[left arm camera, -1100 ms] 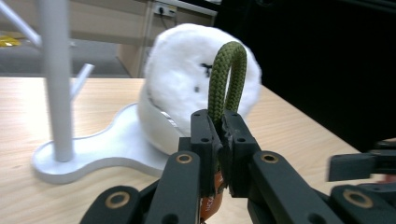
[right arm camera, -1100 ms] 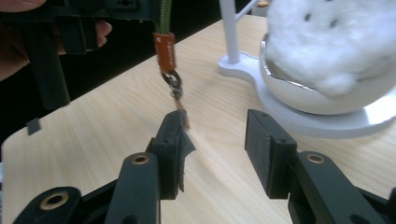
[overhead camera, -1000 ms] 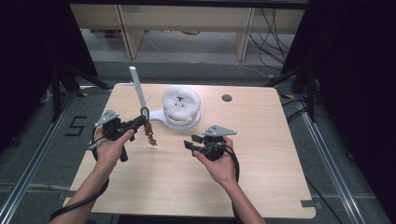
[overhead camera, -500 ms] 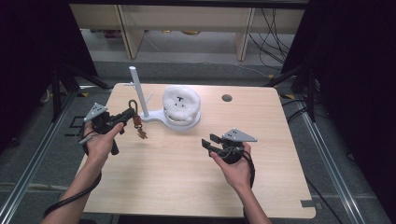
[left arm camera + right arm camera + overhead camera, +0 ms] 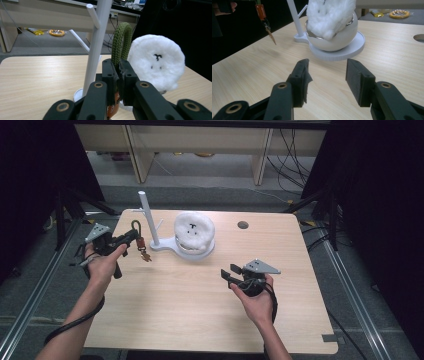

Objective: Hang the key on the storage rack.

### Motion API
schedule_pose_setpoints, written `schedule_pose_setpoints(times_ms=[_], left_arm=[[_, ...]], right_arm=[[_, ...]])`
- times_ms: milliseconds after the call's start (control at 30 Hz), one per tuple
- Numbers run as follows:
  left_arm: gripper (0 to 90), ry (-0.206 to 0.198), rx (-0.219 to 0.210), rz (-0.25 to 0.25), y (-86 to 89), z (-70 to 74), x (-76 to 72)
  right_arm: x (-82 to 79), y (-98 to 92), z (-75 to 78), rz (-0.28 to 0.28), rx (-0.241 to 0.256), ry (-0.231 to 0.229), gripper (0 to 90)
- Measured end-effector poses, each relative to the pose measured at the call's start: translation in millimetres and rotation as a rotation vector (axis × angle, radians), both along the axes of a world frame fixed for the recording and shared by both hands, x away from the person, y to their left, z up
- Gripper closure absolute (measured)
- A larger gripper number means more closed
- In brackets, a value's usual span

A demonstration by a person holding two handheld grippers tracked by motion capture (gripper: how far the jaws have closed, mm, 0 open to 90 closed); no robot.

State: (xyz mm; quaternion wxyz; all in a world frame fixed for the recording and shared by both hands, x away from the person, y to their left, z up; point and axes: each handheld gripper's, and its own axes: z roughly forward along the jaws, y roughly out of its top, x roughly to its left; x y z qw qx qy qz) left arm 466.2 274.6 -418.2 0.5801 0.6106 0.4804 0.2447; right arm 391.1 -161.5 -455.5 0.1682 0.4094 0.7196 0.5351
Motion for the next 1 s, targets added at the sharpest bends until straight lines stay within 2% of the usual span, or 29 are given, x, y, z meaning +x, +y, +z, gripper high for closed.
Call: schedule_pose_setpoints(times_ms=[133,167,200,367,467,500,533,567,600,767,900,933,1000], left_arm=[[84.0,-0.003,-0.003,0.004,3.5,4.3,6.4],[84.0,-0.003,-0.004,0.007,3.8,5.7,7.6],[84.0,0.000,0.003,0.006,4.6,8.2,9.9],[84.0,-0.003,0.004,0.008,5.2,11.0,14.5],[84.0,-0.004,0.002,0.013,5.8,13.3,16.7],[84.0,-0.005,0.006,0.011,6.4,14.1,17.5],[83.9,-0.006,0.007,0.011,6.8,15.6,18.9],[83.9,-0.006,0.007,0.011,6.8,15.6,18.9],[83.9,-0.006,0.003,0.013,7.5,17.0,20.6],[83.9,-0.003,-0.005,0.019,9.5,19.0,24.2],[83.9,0.000,-0.015,0.024,11.4,20.1,26.8],[83.9,0.002,-0.014,0.026,11.7,20.3,26.9],[83.9,0.008,-0.012,0.034,13.1,19.9,25.9]], right_arm=[[-0.7,0.3,-0.4,-0.013,0.005,0.013,53.6],[-1.2,-0.5,0.1,-0.018,-0.006,0.018,53.5],[0.0,0.1,-1.2,-0.008,0.007,0.007,53.4],[0.8,-0.1,-1.2,0.000,0.001,-0.005,53.3],[-0.3,0.2,-1.0,-0.009,0.011,0.013,53.1],[-1.9,1.2,-0.4,-0.013,0.021,0.032,53.1],[0.6,0.2,-1.3,0.004,0.005,0.002,53.0],[0.6,0.2,-1.3,0.004,0.005,0.002,53.0],[-0.8,1.0,-1.5,-0.004,0.016,0.023,52.9],[0.0,0.6,-2.1,0.000,0.011,0.015,52.8],[-0.7,0.4,-2.4,-0.008,0.016,0.026,52.7],[0.4,-0.9,-3.1,-0.005,0.001,0.002,52.7],[0.6,-1.6,-2.8,-0.004,-0.001,0.002,52.6]])
